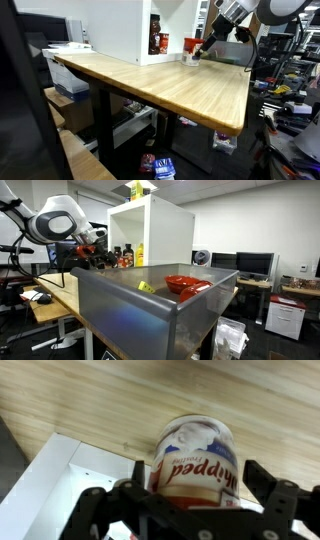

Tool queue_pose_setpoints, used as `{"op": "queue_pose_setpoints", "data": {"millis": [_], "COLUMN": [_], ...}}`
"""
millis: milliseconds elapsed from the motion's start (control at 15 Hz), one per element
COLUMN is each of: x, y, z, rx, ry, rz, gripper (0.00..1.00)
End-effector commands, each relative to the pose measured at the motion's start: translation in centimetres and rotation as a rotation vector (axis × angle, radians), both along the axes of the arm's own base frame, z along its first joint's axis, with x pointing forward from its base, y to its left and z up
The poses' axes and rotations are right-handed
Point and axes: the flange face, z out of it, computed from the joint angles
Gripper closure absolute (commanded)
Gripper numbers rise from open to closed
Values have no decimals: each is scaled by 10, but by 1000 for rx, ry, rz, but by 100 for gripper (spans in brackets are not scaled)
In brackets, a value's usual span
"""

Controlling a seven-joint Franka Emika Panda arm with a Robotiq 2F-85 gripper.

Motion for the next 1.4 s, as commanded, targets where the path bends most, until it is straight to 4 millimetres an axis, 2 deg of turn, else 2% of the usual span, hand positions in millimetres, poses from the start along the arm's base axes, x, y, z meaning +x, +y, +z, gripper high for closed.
{"op": "queue_pose_setpoints", "data": {"millis": [0, 600, 667, 733, 867, 1333], "x": [7, 19, 19, 19, 19, 10], "y": [6, -1, -3, -4, -6, -3], "z": [-14, -49, -53, -55, -54, -44], "rx": [-7, -17, -23, -27, -29, -30], "ry": [-25, -135, -141, -148, -169, -153], "rz": [42, 76, 85, 93, 103, 117], "gripper": [0, 0, 25, 26, 35, 47]}}
